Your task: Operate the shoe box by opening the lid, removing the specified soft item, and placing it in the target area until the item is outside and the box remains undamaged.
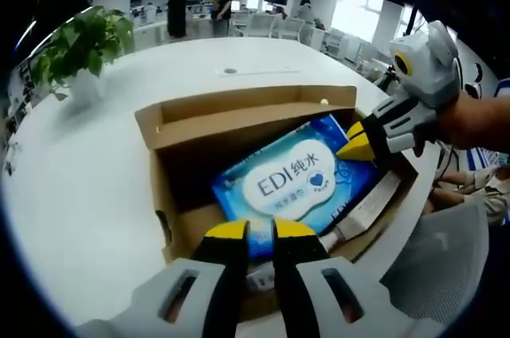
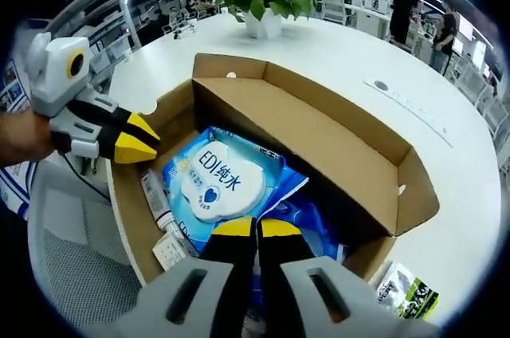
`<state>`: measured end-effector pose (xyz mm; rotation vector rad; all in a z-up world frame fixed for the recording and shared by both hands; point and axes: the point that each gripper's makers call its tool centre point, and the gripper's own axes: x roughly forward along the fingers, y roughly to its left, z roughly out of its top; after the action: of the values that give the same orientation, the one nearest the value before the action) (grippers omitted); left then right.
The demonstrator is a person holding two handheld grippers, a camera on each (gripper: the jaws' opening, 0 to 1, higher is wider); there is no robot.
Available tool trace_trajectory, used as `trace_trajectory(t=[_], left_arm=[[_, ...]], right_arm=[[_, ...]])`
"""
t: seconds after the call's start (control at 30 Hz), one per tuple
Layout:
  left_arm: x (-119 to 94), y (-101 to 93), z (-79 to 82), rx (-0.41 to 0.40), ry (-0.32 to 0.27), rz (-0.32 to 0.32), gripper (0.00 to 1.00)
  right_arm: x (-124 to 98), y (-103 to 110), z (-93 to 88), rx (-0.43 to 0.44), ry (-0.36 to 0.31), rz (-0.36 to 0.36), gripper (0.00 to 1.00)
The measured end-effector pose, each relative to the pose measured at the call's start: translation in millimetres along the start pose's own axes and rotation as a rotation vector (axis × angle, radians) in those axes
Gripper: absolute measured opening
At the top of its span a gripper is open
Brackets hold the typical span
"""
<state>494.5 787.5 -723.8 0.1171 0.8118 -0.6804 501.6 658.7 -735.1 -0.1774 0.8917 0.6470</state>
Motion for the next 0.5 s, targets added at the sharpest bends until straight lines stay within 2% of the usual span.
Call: trace_trajectory(t=[0.5], left_arm=[[11, -1.9, -2.3, -0.003, 0.020, -0.003, 0.08]], right_arm=[[-16, -10, -8.6, -0.015, 0.014, -0.026, 0.00]])
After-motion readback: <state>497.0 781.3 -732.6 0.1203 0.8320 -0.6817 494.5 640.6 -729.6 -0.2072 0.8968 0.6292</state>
